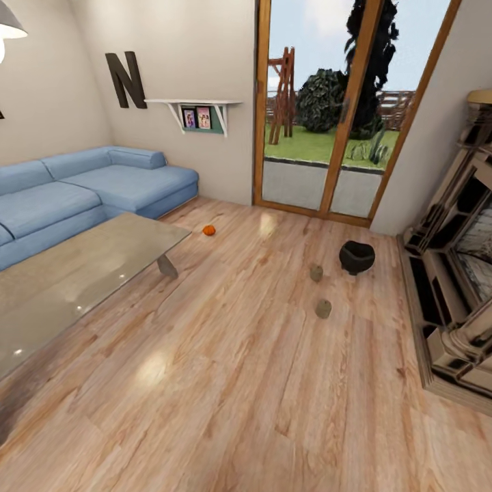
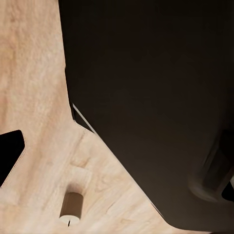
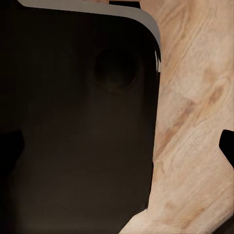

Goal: Place each of the two pumpkins and all three candles from the living room inside a cabinet in the living room (use any cabinet), then make sure every cabinet is closed, and position the cauldron so it is next to a table in the living room.

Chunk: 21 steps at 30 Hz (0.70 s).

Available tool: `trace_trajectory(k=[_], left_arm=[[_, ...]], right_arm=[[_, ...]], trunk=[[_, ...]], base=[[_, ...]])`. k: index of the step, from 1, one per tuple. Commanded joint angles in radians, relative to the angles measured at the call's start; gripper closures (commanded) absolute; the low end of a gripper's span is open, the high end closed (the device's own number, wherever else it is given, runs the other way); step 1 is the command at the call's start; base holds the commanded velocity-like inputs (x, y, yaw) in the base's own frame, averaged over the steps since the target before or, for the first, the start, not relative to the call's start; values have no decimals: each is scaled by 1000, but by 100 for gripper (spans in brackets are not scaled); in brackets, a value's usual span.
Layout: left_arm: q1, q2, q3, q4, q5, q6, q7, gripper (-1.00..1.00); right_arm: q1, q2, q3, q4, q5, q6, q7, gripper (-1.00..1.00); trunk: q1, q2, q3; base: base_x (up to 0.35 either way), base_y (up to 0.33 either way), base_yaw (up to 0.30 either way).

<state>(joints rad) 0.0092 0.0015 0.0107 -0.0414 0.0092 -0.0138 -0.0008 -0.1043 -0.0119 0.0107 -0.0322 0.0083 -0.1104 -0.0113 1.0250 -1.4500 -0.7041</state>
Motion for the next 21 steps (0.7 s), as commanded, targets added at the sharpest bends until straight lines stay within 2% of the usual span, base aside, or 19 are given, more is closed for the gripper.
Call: trace_trajectory(k=[1,11,21], left_arm=[[0,0,0,0,0,0,0,-100],[0,0,0,0,0,0,-1,-100],[0,1,0,0,0,0,0,-100]], right_arm=[[0,0,0,0,0,0,0,-100],[0,0,0,0,1,0,0,-100],[0,-2,0,0,1,-2,0,-100]], trunk=[[0,0,0],[0,0,0],[0,0,0]], base=[[320,33,0],[327,5,-15],[327,0,-236]])
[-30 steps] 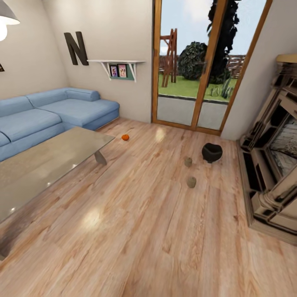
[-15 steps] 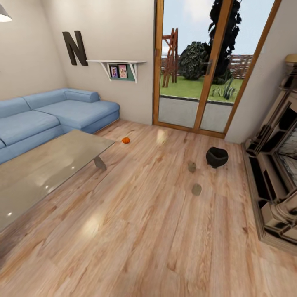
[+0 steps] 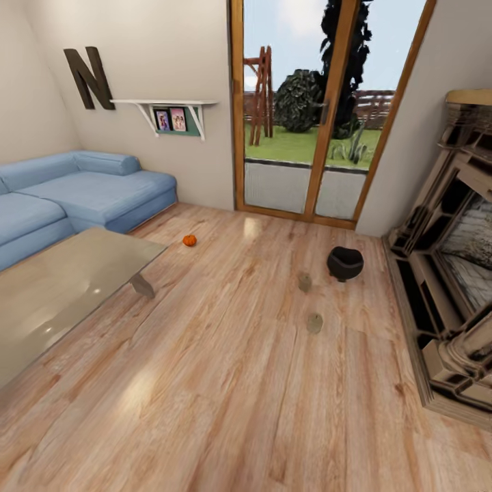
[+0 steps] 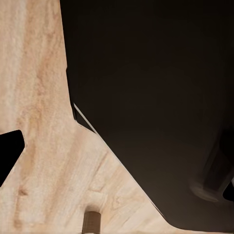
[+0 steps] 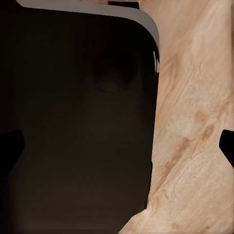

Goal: Place each of the two pumpkins and all three candles from the living room inside a cabinet in the living room (use any cabinet), then make sure every cabinet is closed, and position the cauldron so it is next to a table in the living room.

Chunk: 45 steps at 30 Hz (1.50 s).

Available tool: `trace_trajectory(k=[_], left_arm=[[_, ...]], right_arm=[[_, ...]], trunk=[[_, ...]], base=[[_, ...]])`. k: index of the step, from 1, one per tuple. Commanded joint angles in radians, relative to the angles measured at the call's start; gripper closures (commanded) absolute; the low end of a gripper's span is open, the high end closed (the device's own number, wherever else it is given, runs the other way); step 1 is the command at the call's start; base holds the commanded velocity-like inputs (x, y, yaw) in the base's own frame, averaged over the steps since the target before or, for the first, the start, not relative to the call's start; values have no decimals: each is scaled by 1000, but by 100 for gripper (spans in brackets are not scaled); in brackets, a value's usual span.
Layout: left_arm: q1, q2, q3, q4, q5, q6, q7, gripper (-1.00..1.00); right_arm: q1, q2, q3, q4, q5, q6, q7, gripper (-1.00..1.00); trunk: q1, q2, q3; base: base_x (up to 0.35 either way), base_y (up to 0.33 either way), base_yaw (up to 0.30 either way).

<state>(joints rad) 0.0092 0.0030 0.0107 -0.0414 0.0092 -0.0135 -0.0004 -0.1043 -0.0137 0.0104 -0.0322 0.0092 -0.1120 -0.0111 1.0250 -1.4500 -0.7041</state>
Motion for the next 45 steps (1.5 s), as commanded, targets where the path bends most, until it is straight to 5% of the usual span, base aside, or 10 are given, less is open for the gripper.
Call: trace_trajectory(k=[1,45], left_arm=[[0,0,0,0,0,0,0,-100],[0,-1,0,0,0,0,0,-100]], right_arm=[[0,0,0,0,0,0,0,-100],[0,0,0,0,0,0,0,-100]], trunk=[[0,0,0],[0,0,7]], base=[[313,0,-279],[17,0,-281]])
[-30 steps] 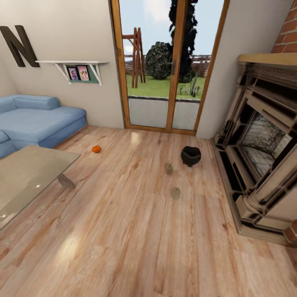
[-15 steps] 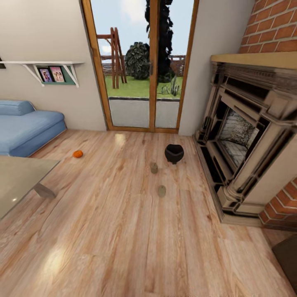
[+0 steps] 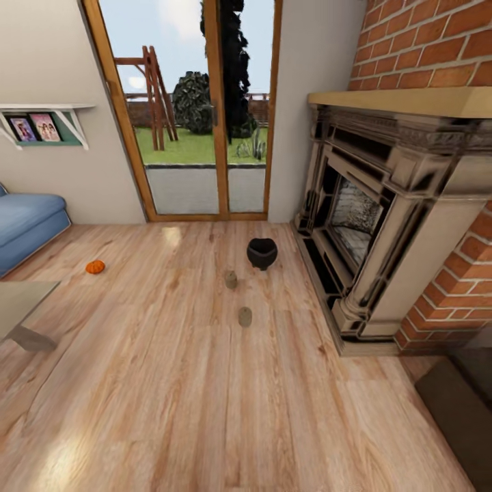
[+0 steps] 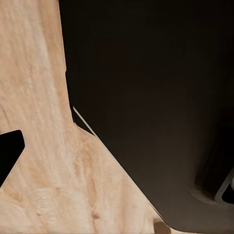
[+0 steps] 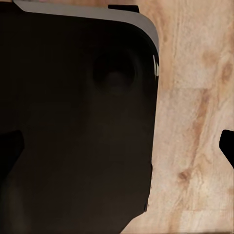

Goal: Place each of the two pumpkins and all three candles from the living room inside a cabinet in the living room (use any cabinet), then make sure every cabinet is closed, and position the cauldron so it is next to a table in the living room.

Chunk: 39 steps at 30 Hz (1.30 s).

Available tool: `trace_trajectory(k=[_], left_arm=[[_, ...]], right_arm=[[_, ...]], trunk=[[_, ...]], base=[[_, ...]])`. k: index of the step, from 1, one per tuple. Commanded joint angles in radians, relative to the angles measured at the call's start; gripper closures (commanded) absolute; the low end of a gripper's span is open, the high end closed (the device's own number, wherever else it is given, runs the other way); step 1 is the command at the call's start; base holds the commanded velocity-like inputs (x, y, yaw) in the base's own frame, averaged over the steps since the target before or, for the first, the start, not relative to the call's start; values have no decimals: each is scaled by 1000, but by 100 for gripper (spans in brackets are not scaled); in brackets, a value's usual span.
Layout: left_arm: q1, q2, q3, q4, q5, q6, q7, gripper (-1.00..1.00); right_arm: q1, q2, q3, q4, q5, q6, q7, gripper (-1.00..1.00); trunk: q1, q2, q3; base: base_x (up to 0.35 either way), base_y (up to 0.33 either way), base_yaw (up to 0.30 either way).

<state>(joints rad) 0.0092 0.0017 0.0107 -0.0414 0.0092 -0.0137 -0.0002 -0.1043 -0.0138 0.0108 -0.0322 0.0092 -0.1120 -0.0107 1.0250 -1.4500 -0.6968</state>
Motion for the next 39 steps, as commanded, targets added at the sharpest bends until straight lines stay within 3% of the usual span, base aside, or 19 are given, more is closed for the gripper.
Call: trace_trajectory(k=[1,39], left_arm=[[0,0,0,0,0,0,0,-100],[0,0,0,1,0,0,0,-100]], right_arm=[[0,0,0,0,0,0,0,-100],[0,-1,0,0,0,0,0,-100]], trunk=[[0,0,0],[0,0,23]], base=[[0,0,-282],[0,18,-281]])
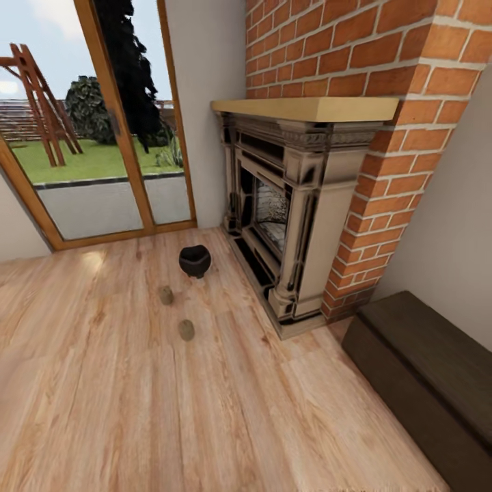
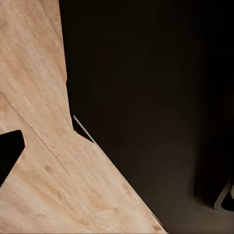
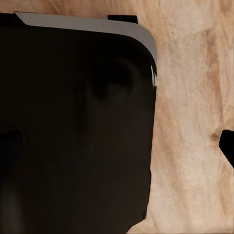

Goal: Place each of the two pumpkins and all three candles from the living room inside a cabinet in the living room (use any cabinet), then make sure every cabinet is closed, and position the cauldron so it is next to a table in the living room.

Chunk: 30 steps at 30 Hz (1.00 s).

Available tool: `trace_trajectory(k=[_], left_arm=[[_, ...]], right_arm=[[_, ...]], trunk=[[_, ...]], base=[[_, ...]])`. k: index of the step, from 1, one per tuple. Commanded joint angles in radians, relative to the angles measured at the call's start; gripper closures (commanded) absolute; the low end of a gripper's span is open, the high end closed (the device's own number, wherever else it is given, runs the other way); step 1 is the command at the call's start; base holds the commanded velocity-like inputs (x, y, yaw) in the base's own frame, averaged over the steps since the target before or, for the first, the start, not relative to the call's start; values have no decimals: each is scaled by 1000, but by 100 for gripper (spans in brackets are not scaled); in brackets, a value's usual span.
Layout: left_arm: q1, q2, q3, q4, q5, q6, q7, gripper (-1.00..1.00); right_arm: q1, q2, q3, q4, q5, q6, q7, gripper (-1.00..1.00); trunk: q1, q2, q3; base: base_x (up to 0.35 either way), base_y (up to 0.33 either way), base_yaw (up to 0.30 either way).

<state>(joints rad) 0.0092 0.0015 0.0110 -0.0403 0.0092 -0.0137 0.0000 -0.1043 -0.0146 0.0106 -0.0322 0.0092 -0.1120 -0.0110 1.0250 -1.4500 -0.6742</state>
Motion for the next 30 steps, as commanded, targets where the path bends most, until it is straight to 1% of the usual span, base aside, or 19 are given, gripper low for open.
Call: trace_trajectory(k=[1,4,9,14,17,20,26,30], left_arm=[[0,0,0,0,0,0,0,-100],[0,0,0,0,0,0,0,-100],[0,0,0,-1,0,0,0,-100],[0,0,0,-1,0,0,0,-100],[0,0,0,-1,0,0,0,-100],[0,0,0,0,0,0,0,-100],[0,0,1,0,0,0,0,-100],[0,0,1,0,0,0,0,-100]], right_arm=[[0,0,0,0,0,0,0,-100],[0,0,0,0,0,0,0,-100],[0,0,0,0,2,0,0,-100],[0,1,2,-2,6,1,-1,-100],[0,4,3,-4,31,1,-1,-100],[0,4,1,-6,39,0,-1,-100],[0,4,-3,-4,36,-30,0,-100],[0,4,-3,-3,36,-33,0,-100]], trunk=[[0,0,1],[0,0,3],[0,0,6],[0,0,7],[0,0,7],[0,0,7],[0,0,12],[0,0,17]], base=[[0,235,-281],[0,221,-281],[0,56,-252],[0,7,-53],[0,0,-3],[0,0,-7],[0,1,-166],[0,69,-210]])
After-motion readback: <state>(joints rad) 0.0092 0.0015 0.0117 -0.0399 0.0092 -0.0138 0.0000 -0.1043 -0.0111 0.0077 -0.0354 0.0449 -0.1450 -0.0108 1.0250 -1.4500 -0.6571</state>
